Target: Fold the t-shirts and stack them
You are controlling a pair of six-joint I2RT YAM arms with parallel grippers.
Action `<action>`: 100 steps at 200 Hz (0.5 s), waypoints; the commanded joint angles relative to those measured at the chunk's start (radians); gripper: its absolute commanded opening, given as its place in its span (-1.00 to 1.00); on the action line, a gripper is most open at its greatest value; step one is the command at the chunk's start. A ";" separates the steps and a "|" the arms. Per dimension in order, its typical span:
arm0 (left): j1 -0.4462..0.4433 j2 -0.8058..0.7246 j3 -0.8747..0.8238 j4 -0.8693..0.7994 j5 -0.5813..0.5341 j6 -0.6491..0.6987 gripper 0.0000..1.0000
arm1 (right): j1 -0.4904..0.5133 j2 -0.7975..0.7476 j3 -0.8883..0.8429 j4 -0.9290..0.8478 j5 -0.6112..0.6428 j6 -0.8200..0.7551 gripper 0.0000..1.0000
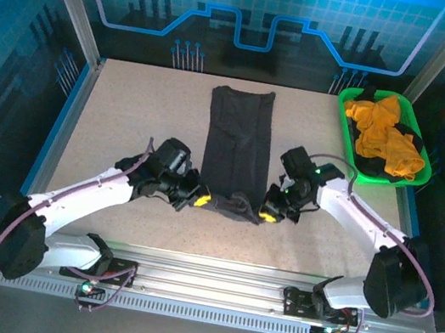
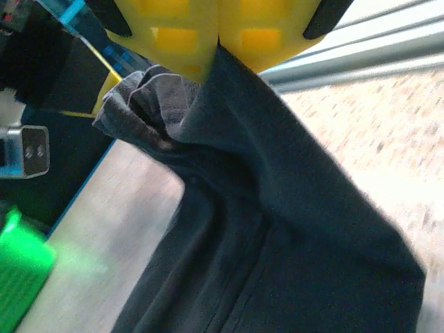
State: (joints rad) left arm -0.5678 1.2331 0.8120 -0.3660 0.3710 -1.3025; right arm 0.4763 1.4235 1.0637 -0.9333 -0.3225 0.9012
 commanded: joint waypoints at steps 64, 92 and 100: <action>0.238 0.372 0.303 0.141 0.024 0.159 -1.00 | -0.134 0.480 0.547 -0.050 0.038 -0.083 -1.00; 0.274 0.533 0.399 0.175 0.061 0.179 -1.00 | -0.165 0.611 0.666 -0.060 0.056 -0.082 -1.00; 0.282 0.573 0.428 0.172 0.064 0.185 -1.00 | -0.173 0.644 0.697 -0.055 0.050 -0.081 -1.00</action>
State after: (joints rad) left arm -0.3126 1.7103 1.1584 -0.2291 0.3904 -1.1683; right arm 0.3386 1.9842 1.6749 -0.9424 -0.2874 0.8375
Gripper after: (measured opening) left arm 0.053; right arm 0.065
